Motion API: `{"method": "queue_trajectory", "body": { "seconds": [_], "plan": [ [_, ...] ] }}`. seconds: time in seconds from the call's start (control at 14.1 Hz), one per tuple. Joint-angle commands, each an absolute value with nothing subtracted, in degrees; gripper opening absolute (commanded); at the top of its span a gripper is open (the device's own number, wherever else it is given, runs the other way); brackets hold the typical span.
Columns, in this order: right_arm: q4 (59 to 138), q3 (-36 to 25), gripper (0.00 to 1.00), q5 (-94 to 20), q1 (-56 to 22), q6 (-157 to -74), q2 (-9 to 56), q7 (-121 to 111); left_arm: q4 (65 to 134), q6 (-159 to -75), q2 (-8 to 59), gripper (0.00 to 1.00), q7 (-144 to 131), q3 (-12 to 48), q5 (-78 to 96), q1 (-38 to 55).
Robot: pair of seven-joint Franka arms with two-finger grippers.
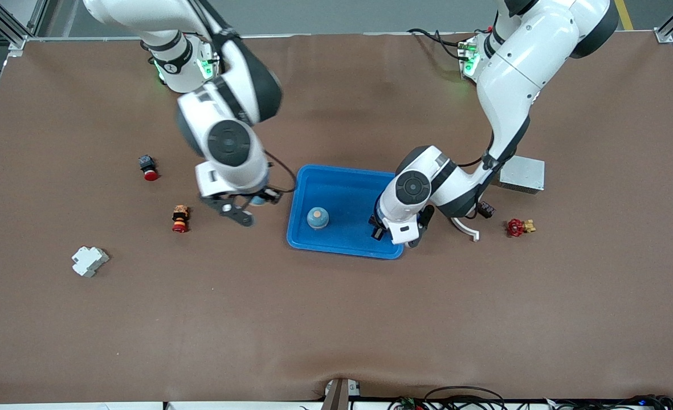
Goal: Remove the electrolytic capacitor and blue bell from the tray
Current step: 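Grasp the second capacitor with the left gripper while the right gripper carries the bell, then set the capacitor by the valve while the right gripper sets the bell down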
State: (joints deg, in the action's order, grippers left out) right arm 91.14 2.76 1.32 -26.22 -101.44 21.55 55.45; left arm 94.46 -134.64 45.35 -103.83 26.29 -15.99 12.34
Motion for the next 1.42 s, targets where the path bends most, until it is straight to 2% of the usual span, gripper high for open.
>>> {"method": "queue_trajectory", "body": {
  "seconds": [0.0,0.28,0.42,0.64,0.99,1.35],
  "plan": [
    [100.61,3.6,0.0,0.79,-19.54,-102.48,13.2,44.34,93.69,-131.59,42.99,0.0,-103.98,25.58,-20.1,12.22],
    [109.14,3.52,0.0,1.23,-11.19,-107.39,7.75,29.93,91.76,-128.41,38.33,0.0,-102.74,26.02,-23.47,11.08],
    [111.35,3.6,0.0,1.14,-6.7,-109.24,7.12,23.67,91.84,-126.31,36.22,0.0,-99.25,25.93,-23.38,8.81],
    [118.8,3.43,0.0,1.23,-3.71,-118.44,6.07,18.66,93.07,-125.25,35.33,0.0,-90.82,26.1,-23.12,1.52],
    [127.25,3.52,0.0,1.23,5.87,-135.06,8.25,6.0,95.09,-122.7,34.45,0.0,-75.71,26.1,-23.12,-10.7],
    [128.23,3.52,0.0,1.23,10.11,-140.36,12.21,1.58,98.61,-122.43,33.4,0.0,-64.71,26.1,-23.47,-18.27]
  ]
}}
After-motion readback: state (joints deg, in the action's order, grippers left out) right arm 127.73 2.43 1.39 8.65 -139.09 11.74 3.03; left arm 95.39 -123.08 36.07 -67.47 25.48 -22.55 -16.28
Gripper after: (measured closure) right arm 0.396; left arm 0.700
